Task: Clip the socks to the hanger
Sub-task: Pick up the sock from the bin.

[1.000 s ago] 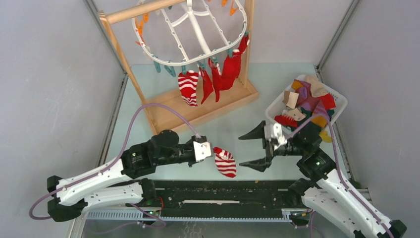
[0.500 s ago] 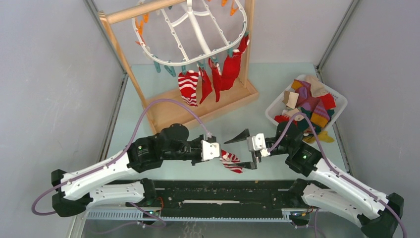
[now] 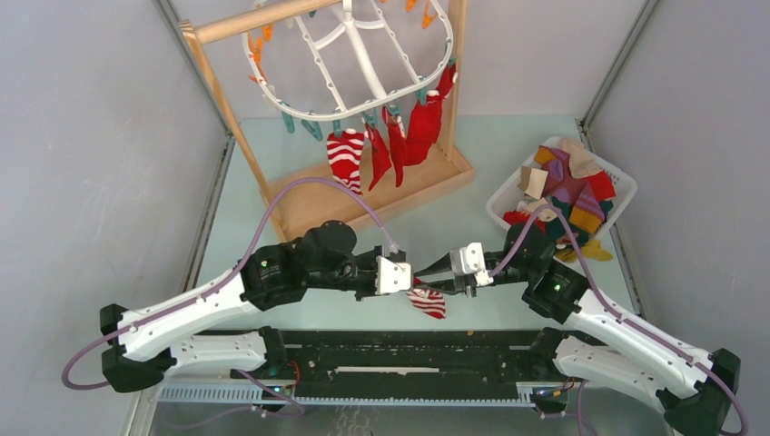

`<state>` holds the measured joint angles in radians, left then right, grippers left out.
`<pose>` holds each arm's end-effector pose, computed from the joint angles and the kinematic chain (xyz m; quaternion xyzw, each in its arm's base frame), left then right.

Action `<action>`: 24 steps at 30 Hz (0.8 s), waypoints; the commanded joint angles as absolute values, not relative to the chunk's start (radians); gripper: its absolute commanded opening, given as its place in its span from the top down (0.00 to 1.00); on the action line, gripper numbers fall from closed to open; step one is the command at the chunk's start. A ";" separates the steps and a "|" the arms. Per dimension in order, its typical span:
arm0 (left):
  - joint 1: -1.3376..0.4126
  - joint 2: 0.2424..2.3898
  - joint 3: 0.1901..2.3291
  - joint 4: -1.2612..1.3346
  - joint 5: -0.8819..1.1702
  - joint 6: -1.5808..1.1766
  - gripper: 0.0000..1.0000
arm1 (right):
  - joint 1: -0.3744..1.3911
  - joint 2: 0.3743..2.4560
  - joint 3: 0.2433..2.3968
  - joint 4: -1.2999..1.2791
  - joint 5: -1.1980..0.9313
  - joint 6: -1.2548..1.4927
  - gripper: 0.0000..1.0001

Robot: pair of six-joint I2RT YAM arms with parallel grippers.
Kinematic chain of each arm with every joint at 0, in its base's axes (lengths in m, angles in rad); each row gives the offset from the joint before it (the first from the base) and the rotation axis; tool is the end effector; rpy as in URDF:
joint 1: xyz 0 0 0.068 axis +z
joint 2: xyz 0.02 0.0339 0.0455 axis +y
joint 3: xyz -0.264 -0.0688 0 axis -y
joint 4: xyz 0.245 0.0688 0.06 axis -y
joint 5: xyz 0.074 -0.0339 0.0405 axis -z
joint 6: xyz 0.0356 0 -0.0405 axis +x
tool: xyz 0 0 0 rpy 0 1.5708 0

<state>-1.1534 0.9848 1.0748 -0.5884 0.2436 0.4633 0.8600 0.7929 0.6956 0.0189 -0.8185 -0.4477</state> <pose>0.0765 -0.1936 0.3633 0.6599 0.5445 -0.2698 0.4419 0.0993 0.1552 0.3298 -0.6242 0.3704 0.4135 0.5498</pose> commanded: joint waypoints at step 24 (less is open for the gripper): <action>-1.075 0.490 0.601 -0.035 0.139 0.018 0.30 | 0.808 0.672 0.677 0.124 -0.748 -0.322 1.00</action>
